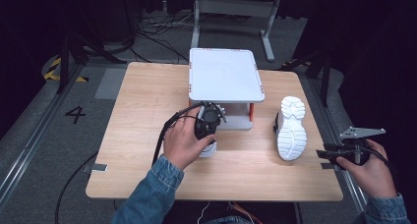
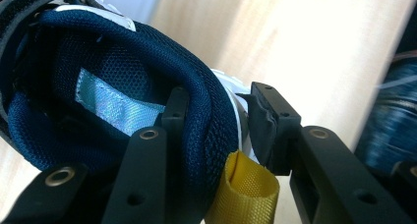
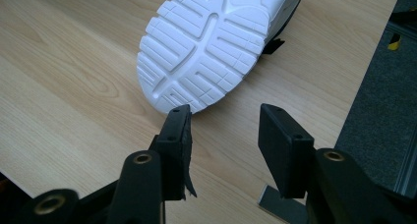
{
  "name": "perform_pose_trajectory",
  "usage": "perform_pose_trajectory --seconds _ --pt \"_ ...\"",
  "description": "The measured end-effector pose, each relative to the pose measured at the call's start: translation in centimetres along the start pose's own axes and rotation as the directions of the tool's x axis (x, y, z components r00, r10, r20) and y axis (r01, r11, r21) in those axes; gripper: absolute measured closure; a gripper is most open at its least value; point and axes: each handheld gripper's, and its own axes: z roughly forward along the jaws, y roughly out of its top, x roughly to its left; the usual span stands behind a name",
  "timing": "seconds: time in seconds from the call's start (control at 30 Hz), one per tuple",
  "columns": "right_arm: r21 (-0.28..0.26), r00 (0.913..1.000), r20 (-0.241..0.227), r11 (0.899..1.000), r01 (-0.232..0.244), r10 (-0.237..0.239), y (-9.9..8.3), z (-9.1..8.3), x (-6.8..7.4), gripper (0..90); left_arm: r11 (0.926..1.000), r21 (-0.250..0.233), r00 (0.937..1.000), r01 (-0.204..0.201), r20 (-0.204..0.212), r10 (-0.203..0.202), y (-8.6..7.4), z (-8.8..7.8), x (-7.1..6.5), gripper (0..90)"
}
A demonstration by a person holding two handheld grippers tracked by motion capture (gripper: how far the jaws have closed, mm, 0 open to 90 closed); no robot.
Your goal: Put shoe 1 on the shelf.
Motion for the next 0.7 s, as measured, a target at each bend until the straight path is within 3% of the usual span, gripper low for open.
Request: perform_pose_trajectory --seconds 0.23,0.4,0.5,0.63,0.7 --pt "0.016 1.0 0.001 1.0 -0.003 0.003 -0.4 0.2 0.0 57.4 0.9997 0.001 0.9964 0.025 -0.081 -0.025 1.1 3.1 2.7 63.0" --pt "0.025 1.0 -0.004 1.0 0.001 -0.001 -0.4 0.5 0.2 57.3 0.9994 -0.014 0.9927 0.032 -0.116 -0.033 1.7 4.6 4.3 62.6" --pt "0.028 1.0 -0.004 1.0 0.003 -0.003 -0.5 0.6 0.2 57.3 0.9991 -0.014 0.9913 0.041 -0.125 -0.042 1.8 5.1 4.9 61.4" --pt "0.027 1.0 -0.005 1.0 0.0 0.001 -0.5 0.5 0.2 57.3 0.9959 -0.025 0.9879 0.087 -0.127 -0.089 1.9 5.9 5.1 59.3" --pt "0.026 1.0 -0.004 1.0 0.001 -0.001 -0.6 0.4 0.2 57.3 0.9938 -0.031 0.9884 0.106 -0.105 -0.109 2.0 5.9 5.0 55.5"
